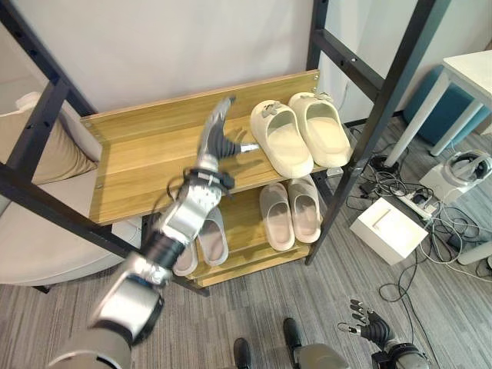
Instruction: Arrange the slippers neatly on the shoe rack.
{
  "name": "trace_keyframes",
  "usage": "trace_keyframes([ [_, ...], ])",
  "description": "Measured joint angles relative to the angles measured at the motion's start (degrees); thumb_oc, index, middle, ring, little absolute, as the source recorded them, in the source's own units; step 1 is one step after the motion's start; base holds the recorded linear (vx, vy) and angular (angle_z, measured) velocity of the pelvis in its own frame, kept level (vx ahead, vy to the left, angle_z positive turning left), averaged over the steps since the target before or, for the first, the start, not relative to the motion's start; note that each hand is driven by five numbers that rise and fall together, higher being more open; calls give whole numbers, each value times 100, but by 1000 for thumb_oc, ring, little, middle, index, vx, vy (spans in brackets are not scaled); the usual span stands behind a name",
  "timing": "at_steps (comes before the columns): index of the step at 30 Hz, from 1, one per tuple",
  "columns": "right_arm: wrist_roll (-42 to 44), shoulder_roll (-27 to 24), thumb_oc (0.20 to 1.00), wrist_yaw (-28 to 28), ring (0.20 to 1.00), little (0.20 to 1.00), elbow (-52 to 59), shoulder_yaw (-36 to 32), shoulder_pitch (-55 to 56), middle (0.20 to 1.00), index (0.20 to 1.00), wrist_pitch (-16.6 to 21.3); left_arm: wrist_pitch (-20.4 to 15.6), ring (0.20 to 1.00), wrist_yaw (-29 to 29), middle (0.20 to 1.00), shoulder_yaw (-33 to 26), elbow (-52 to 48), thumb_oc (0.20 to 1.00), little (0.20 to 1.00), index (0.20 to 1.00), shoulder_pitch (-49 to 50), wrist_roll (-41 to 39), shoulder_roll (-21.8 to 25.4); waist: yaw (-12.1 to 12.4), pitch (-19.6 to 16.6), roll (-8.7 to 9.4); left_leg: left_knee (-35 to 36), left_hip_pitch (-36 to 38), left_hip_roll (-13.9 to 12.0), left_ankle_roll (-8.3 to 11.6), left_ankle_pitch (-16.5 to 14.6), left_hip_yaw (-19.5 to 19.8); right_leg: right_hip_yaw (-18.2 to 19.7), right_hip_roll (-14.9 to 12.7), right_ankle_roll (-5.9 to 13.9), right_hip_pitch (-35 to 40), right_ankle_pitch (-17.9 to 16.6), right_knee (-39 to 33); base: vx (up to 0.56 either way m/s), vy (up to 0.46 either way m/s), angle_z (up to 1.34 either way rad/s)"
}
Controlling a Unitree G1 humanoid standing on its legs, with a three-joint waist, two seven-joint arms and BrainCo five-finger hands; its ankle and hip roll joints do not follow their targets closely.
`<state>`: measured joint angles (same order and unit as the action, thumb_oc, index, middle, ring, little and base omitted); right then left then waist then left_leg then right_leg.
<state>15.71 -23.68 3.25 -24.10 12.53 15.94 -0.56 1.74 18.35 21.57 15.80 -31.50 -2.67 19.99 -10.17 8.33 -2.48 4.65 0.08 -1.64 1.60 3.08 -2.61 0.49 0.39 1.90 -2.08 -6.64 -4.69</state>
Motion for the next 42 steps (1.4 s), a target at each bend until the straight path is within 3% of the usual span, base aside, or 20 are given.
trace_keyframes([
  [4, -12, 73, 1000, 0, 1000, 1000, 5, -24, 22, 1000, 1000, -16, -244, 1000, -307, 1000, -46, -127, 1000, 1000, 1000, 172, -1403, -76, 97, -133, 18, 34, -7, 1, 44, -15, 59, -47, -1, 57, 20, 67, -1, -2, 8, 9],
  [10, -109, 2, 1000, 74, 1000, 1000, 3, 36, 45, 1000, 1000, -134, -261, 1000, -739, 1000, 144, 232, 1000, 1000, 1000, -61, -3236, -203, 74, -342, -12, 33, -1, -4, 40, -6, 56, -37, 2, 54, 22, 67, -22, -1, 2, 1],
  [14, -111, -5, 1000, 130, 1000, 1000, 4, 51, 65, 1000, 1000, -177, -237, 1000, -855, 1000, 357, 306, 1000, 1000, 1000, -228, -3458, -308, -87, -365, -26, 0, 4, -5, 15, 13, 32, -11, 4, 61, 9, 63, -4, 6, 1, -6],
  [16, -114, -85, 1000, 187, 1000, 1000, -16, 218, 48, 1000, 1000, -230, -254, 1000, -834, 1000, 415, 745, 1000, 1000, 1000, -540, -3428, -594, -97, -379, -39, 0, 14, -6, 15, 12, -48, 86, 7, 68, -5, 54, -3, 9, 2, -11],
  [25, -113, -93, 1000, 233, 1000, 1000, -19, 301, 31, 1000, 1000, -224, -261, 1000, -553, 1000, 280, 1136, 1000, 1000, 1000, -620, -2768, -790, -68, -457, -6, 35, 27, -8, 41, -5, -97, 107, 10, 79, -5, 24, -1, -3, -3, -3],
  [28, -113, -91, 1000, 165, 1000, 1000, -19, 298, 4, 1000, 1000, -210, -248, 1000, -140, 1000, 10, 317, 1000, 1000, 1000, -229, -2280, -788, -53, -445, 13, 35, 16, -23, 35, 2, -73, 83, 23, 71, -6, 20, -1, -25, -8, 2],
  [29, -111, -83, 1000, 90, 1000, 1000, -18, 305, -59, 1000, 1000, -192, -255, 1000, 53, 1000, -278, -517, 1000, 1000, 1000, 193, -2061, -751, -29, -429, 33, 35, 10, -27, 13, 19, -26, 51, 24, 63, 7, 20, -2, -37, -6, 11],
  [31, -108, -82, 1000, 61, 1000, 1000, -13, 267, -69, 1000, 1000, -95, -423, 1000, 92, 1000, -499, -1406, 1000, 1000, 1000, 461, -1839, -425, 11, -386, 102, 34, 20, -26, 31, 37, 68, -67, 20, 44, 57, 34, -1, -15, -3, 25],
  [33, -108, -86, 1000, 67, 1000, 1000, -23, 252, -47, 1000, 1000, -95, -632, 1000, -4, 1000, -721, -1665, 1000, 1000, 1000, 496, -1851, -158, 186, -362, 149, 35, 84, -28, 16, 15, 97, -71, 20, 37, 132, 60, -15, -9, 7, 15],
  [34, -106, -53, 1000, 121, 1000, 1000, 5, 212, -109, 1000, 1000, -76, -760, 1000, -537, 1000, -837, -2559, 1000, 1000, 1000, 1262, -2030, 454, 316, -365, 119, 38, 100, -18, 3, -61, 174, -121, 13, 31, 195, 88, -1, -9, 10, 29],
  [36, -108, 27, 1000, 221, 1000, 1000, -12, 194, 5, 1000, 1000, -82, -806, 1000, -1467, 1000, -543, -3594, 1000, 1000, 1000, 2324, -2782, 621, 624, -372, 126, 31, 106, -5, 14, -50, 233, -220, -6, 15, 221, 123, -1, -6, 26, 38],
  [37, -108, 156, 1000, 365, 1000, 1000, 55, 195, -49, 1000, 1000, -76, -737, 1000, -2402, 1000, 29, -4415, 1000, 1000, 1000, 3423, -3483, 900, 732, -408, 126, 36, 115, 19, 48, -40, 367, -365, -29, -21, 311, 145, -1, -1, 53, 28],
  [38, -113, 141, 1000, 407, 1000, 1000, 62, 200, -75, 1000, 1000, -78, -665, 1000, -2799, 1000, 363, -4372, 1000, 1000, 1000, 3833, -3916, 912, 845, -414, 122, 37, 108, 37, 46, -41, 383, -382, -43, -19, 315, 147, 0, -7, 50, 33],
  [39, -116, -60, 1000, 542, 1000, 1000, 90, 217, -205, 1000, 1000, -77, -511, 1000, -3459, 1000, 1163, -3390, 1000, 1000, 1000, 4189, -4541, 1065, 944, -493, 27, 39, 115, 84, 33, -48, 405, -386, -89, 41, 332, 188, -1, -4, 54, 8],
  [40, -117, -93, 1000, 559, 1000, 1000, 92, 214, -234, 1000, 1000, -76, -458, 1000, -3524, 1000, 1288, -3254, 1000, 1000, 1000, 4236, -4596, 1114, 943, -505, 15, 39, 115, 87, 27, -52, 407, -386, -95, 46, 335, 191, -1, -5, 39, 1],
  [41, -109, -154, 1000, 561, 1000, 1000, 66, 139, -501, 1000, 1000, 143, 379, 1000, -3916, 1000, 1884, -1582, 1000, 1000, 1000, 4569, -4569, 1648, 869, -535, 21, 36, 199, 94, 13, -59, 386, -365, -102, 98, 375, 227, -1, 3, 47, -1],
  [42, -109, -154, 1000, 565, 1000, 1000, 61, 137, -500, 1000, 1000, 163, 392, 1000, -3933, 1000, 1756, -1443, 1000, 1000, 1000, 4625, -4569, 1789, 916, -530, 70, 36, 194, 90, 14, -56, 403, -375, -97, 97, 373, 227, -1, 6, 35, 4],
])
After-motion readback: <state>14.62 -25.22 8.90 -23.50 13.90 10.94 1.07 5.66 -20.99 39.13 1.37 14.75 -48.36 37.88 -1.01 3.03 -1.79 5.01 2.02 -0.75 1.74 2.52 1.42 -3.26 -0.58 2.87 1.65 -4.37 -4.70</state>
